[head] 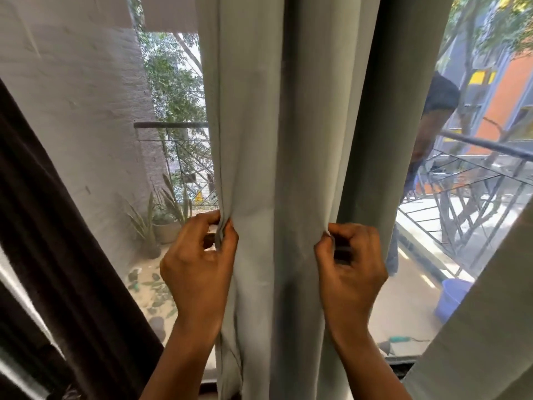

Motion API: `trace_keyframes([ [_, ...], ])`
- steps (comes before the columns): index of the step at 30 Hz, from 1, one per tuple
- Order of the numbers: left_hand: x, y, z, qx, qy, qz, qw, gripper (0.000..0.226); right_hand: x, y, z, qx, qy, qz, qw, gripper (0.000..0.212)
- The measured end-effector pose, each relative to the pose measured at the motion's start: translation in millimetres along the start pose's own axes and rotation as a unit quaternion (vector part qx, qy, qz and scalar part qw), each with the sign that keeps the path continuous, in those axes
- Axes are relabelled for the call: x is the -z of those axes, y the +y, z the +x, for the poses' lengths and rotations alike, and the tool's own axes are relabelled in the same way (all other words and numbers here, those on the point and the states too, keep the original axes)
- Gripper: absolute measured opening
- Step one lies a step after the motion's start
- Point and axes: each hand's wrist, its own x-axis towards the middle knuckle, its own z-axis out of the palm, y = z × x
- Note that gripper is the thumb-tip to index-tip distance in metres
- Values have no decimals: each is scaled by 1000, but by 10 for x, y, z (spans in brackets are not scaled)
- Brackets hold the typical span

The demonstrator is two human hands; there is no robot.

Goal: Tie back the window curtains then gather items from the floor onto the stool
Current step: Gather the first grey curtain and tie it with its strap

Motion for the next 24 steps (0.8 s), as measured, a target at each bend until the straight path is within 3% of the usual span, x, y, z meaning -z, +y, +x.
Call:
trace_keyframes([
  [2,8,20,-23,5,-11,-19,1000,16,-19,-53,-67,37,-56,0,998,10],
  [6,-26,176,-159,5,-43,-71,997,9,-136,-261,-252,39,-141,59,987,13],
  [10,3,213,-135,91,-63,-166,980,29,-172,-292,-249,23,-163,94,982,19],
  [13,35,190,-82,158,-113,-233,953,23,-156,-258,-251,-6,-160,123,979,21],
  [16,69,182,-71,152,-156,-250,943,19,-161,-235,-258,-32,-162,139,976,24],
  [24,33,280,-45,131,-166,-246,946,15,-151,-127,-202,-27,-178,149,972,24],
])
